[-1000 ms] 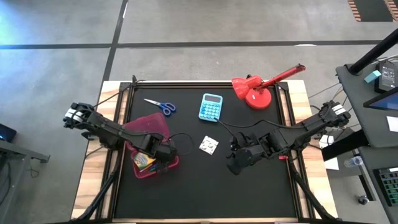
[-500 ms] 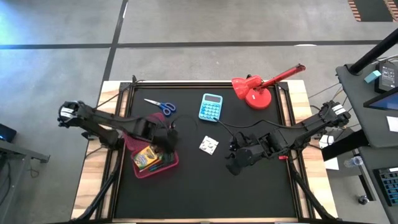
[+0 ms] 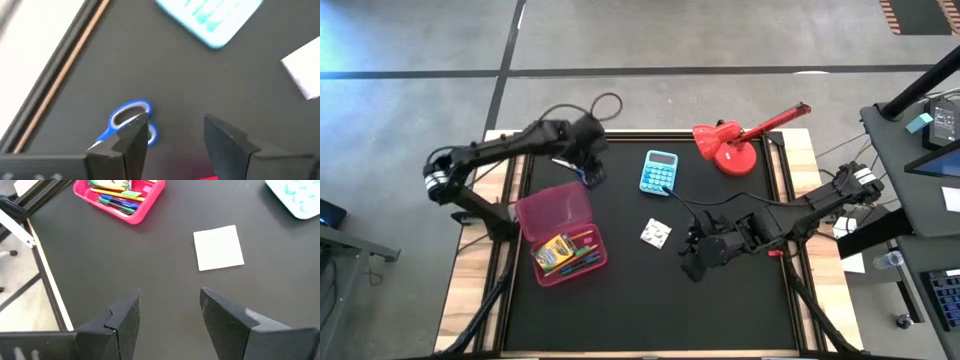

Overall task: Pack school essentials
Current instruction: Put the blue scissors into the red supply box

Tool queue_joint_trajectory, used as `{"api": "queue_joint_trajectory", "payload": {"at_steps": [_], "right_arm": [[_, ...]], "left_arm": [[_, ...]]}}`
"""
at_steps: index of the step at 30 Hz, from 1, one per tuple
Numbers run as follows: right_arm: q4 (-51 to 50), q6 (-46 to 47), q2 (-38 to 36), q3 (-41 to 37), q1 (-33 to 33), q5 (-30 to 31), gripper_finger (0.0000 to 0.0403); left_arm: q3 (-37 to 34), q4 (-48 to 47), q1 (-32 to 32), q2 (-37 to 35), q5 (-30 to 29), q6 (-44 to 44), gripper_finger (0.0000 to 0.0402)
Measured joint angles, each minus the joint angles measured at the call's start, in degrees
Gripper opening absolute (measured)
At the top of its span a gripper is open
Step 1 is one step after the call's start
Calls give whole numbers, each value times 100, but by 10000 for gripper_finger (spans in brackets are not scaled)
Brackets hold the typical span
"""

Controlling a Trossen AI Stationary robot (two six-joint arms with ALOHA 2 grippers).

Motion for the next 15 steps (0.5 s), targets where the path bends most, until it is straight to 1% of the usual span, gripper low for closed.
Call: {"api": "queue_joint_trajectory", "payload": {"at_steps": [2, 5, 11, 15], "right_arm": [[40, 22, 0, 0, 0, 1, 192], [14, 269, 0, 0, -11, 256, 192], [7, 399, 2, -35, -41, 486, 192], [3, 409, 0, -35, -50, 641, 192]], "left_arm": [[-121, -19, 385, 189, 194, 359, 168], [-226, -10, 667, 510, 256, 1079, 168], [-323, -185, 677, 1013, 333, 3038, 168], [-546, -130, 705, 1227, 291, 3805, 168]]}}
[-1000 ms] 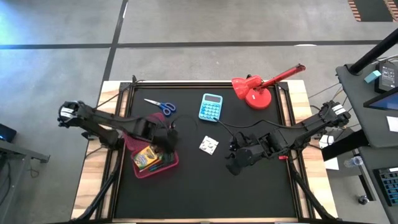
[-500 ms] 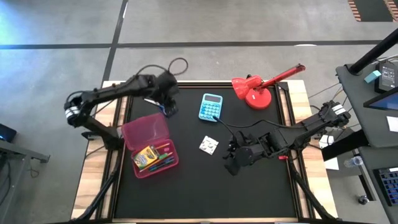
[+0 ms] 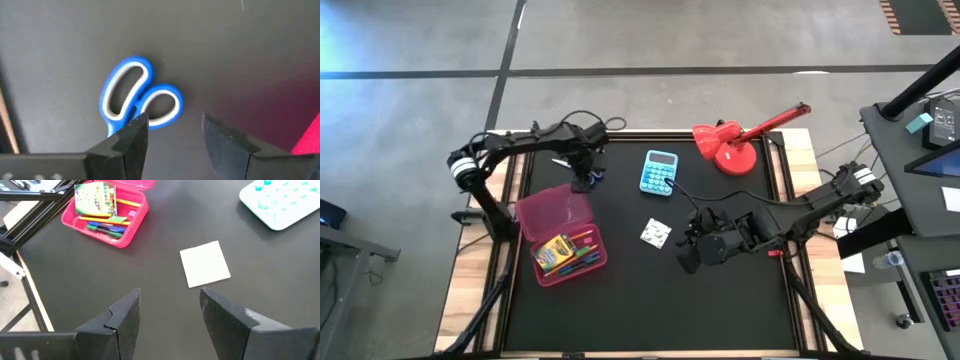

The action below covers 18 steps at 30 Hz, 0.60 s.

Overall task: Pack school essentials
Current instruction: Put the blue scissors into the red supply box

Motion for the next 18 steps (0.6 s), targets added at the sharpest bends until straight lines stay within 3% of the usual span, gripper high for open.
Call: {"api": "queue_joint_trajectory", "payload": {"at_steps": [6, 18], "right_arm": [[-8, 9, 0, -2, -4, 14, 192], [-9, 6, 0, -2, 0, 17, 192]], "left_arm": [[-93, 614, -4, 274, -207, 207, 168], [-61, 600, -42, 705, -459, 254, 168]]}}
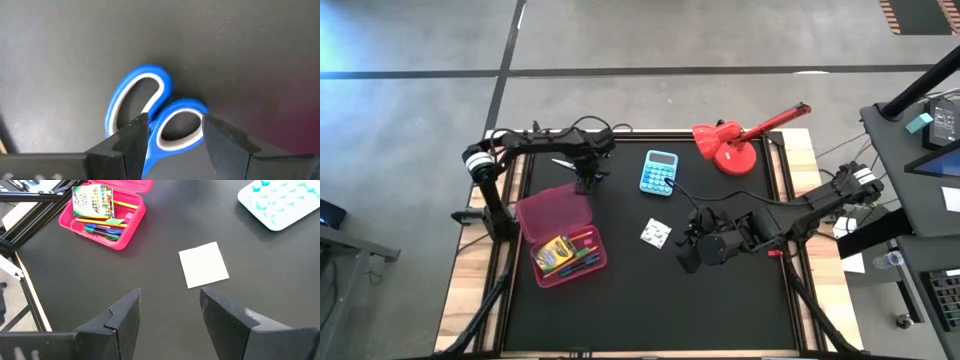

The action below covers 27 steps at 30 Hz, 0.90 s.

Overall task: Pack school essentials
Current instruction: Put the blue scissors into the red supply box

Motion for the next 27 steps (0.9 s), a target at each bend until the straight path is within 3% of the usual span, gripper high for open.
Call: {"api": "queue_joint_trajectory", "payload": {"at_steps": [13, 18, 27], "right_arm": [[-2, 17, 0, 0, 0, 0, 192], [-2, 24, 0, 0, 0, 0, 192], [-5, -1, 0, 0, 0, 0, 192]], "left_arm": [[92, 452, -300, 203, 67, -17, 168], [200, 485, -781, 199, 489, -54, 168], [199, 629, -2088, 199, 554, -59, 168]]}}
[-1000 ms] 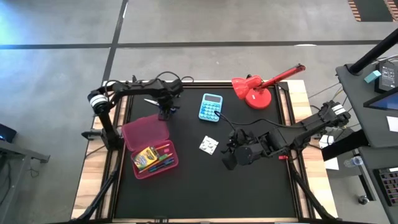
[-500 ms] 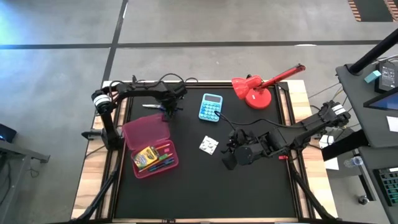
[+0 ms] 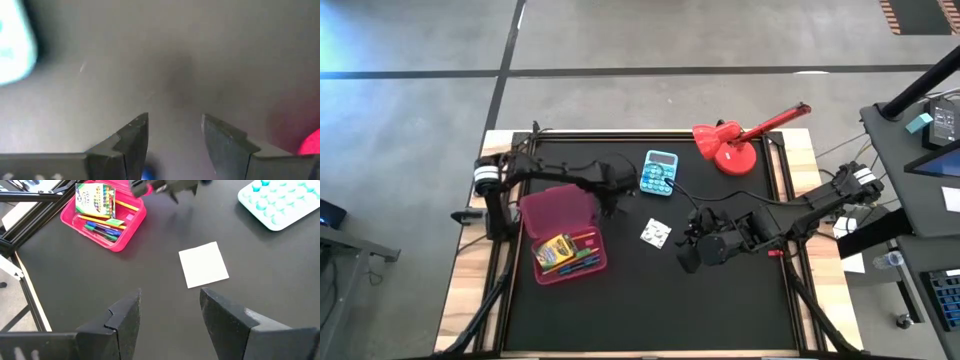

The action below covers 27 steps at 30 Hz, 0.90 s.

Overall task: Pack school essentials
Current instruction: Put the blue scissors into the red supply box

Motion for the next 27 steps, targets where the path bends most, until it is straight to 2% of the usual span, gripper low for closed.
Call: {"api": "queue_joint_trajectory", "payload": {"at_steps": [6, 11, 15, 19, 27], "right_arm": [[-2, -4, 0, 0, 0, 0, 192], [-4, 8, 0, 0, 0, -2, 192], [-6, 107, 0, 0, 1, -2, 192], [-7, 105, 0, 0, 0, -2, 192], [-8, -61, 0, 0, 2, -3, 192]], "left_arm": [[164, 107, -528, -95, -445, 7, 168], [417, -140, -208, -117, -561, -104, 168], [539, -145, 299, -9, -968, -1367, 168], [539, -287, 696, 4, -1067, -2672, 168], [449, -369, 931, 178, -1071, -4035, 168]]}}
